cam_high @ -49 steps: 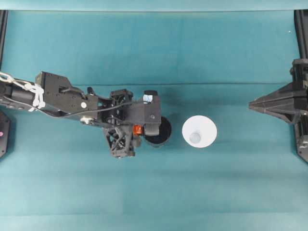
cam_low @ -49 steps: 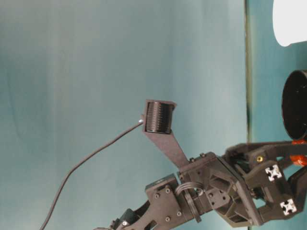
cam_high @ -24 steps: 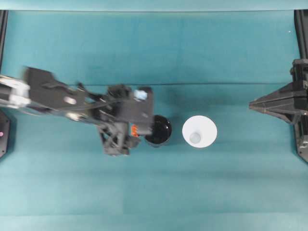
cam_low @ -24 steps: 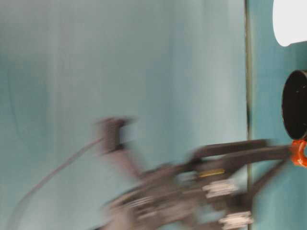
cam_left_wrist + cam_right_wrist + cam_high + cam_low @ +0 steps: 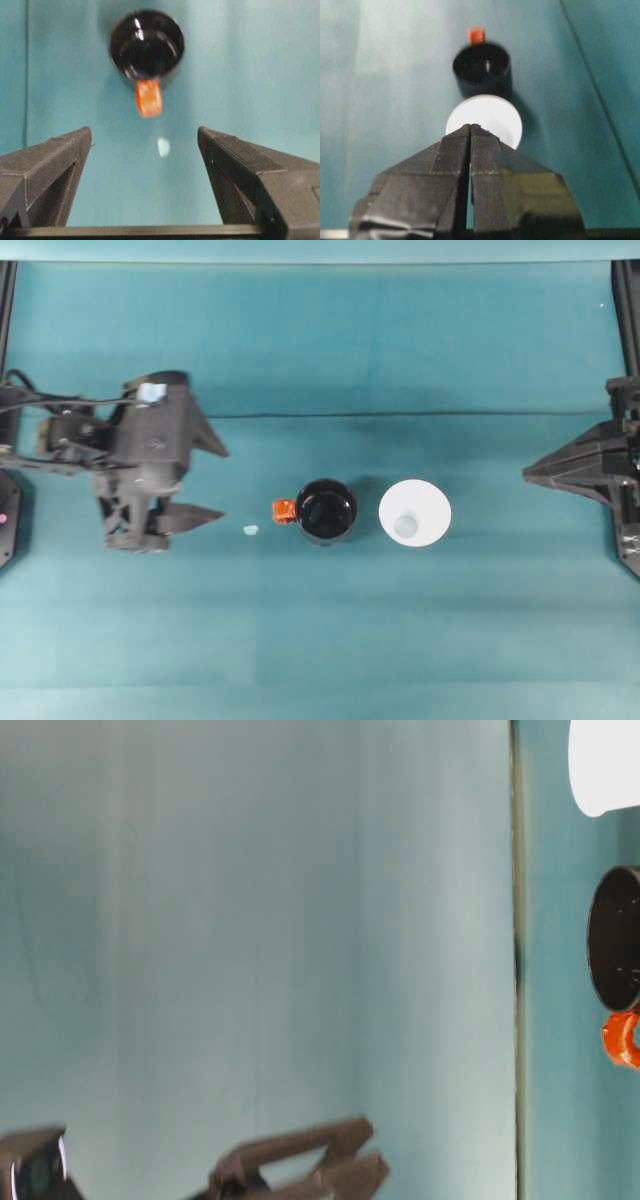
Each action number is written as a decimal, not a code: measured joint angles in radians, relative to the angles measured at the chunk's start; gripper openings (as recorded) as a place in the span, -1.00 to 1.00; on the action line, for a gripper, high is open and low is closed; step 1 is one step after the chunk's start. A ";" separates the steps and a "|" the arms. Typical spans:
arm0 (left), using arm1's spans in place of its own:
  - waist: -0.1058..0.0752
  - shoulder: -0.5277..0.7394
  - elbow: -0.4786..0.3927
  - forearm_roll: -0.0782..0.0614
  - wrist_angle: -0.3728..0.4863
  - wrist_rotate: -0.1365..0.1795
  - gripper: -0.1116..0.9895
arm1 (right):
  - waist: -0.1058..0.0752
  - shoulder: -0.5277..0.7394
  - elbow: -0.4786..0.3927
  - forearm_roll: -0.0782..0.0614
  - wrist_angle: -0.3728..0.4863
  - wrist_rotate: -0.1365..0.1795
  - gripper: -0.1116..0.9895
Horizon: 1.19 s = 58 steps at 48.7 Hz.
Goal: Put the paper cup into the moved red handle cup holder.
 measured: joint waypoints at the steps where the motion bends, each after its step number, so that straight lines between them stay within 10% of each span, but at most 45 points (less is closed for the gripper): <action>1: 0.000 -0.005 0.005 0.000 0.000 -0.003 0.91 | 0.000 0.003 -0.008 0.000 0.014 0.002 -0.98; 26: 0.000 -0.031 0.025 0.000 0.002 -0.014 0.91 | -0.146 0.318 -0.241 -0.003 0.328 0.021 -0.83; 33: 0.000 -0.029 0.026 0.000 0.000 -0.014 0.91 | -0.149 0.391 -0.296 -0.002 0.336 0.025 -0.44; 47: -0.002 -0.031 0.028 0.000 0.003 -0.012 0.91 | -0.130 0.541 -0.397 0.006 0.414 0.026 0.93; 58: -0.002 -0.031 0.029 0.000 0.003 -0.012 0.90 | -0.127 0.640 -0.471 -0.015 0.469 0.025 0.98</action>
